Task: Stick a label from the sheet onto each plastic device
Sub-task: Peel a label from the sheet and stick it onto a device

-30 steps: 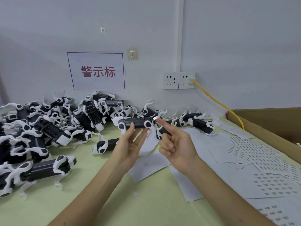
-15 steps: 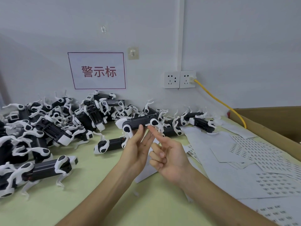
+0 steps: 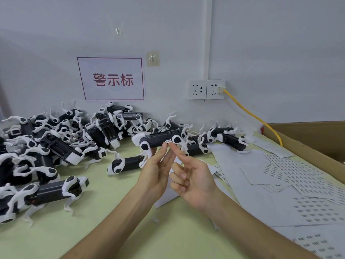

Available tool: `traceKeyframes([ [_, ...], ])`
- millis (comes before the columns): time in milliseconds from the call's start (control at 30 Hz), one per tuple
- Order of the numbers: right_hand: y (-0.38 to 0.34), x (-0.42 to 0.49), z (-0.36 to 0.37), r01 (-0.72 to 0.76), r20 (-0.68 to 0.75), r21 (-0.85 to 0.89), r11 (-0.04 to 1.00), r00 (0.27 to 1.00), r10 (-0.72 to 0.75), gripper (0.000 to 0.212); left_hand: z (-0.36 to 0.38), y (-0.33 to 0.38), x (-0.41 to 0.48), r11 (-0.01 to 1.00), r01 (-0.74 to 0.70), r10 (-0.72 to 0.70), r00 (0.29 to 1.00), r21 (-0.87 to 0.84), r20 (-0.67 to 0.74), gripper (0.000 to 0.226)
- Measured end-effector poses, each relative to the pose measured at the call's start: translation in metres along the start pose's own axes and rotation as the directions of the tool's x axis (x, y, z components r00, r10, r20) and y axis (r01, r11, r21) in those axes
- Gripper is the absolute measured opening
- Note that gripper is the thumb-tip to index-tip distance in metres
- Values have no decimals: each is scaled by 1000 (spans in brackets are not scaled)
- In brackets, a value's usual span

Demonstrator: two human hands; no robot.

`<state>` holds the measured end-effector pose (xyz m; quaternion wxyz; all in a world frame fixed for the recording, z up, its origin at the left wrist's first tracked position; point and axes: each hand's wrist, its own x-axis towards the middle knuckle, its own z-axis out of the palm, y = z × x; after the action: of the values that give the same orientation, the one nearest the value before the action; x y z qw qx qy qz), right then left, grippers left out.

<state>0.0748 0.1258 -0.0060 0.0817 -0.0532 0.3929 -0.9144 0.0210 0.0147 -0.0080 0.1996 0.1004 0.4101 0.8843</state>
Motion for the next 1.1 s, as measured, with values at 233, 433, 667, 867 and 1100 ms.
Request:
traceKeyframes([
  [233,1,0,0,5,-4,12,1000,1000,-4,39,2,1,-3,1000,-18,18,1000,20,-6,35],
  [433,2,0,1,16,-18,22,1000,1000,-15,41,4,1,-4,997,-18,17,1000,80,7,42],
  [667,4,-1,4,18,-20,9,1000,1000,-18,44,3,1,-3,998,-34,36,999,52,-34,22],
  [867,4,-3,5,25,-11,-8,1000,1000,-26,44,4,2,-5,996,-57,60,997,61,-46,25],
  [1100,4,-3,5,27,-18,-14,1000,999,-27,44,7,3,-9,992,-80,86,994,93,-67,9],
])
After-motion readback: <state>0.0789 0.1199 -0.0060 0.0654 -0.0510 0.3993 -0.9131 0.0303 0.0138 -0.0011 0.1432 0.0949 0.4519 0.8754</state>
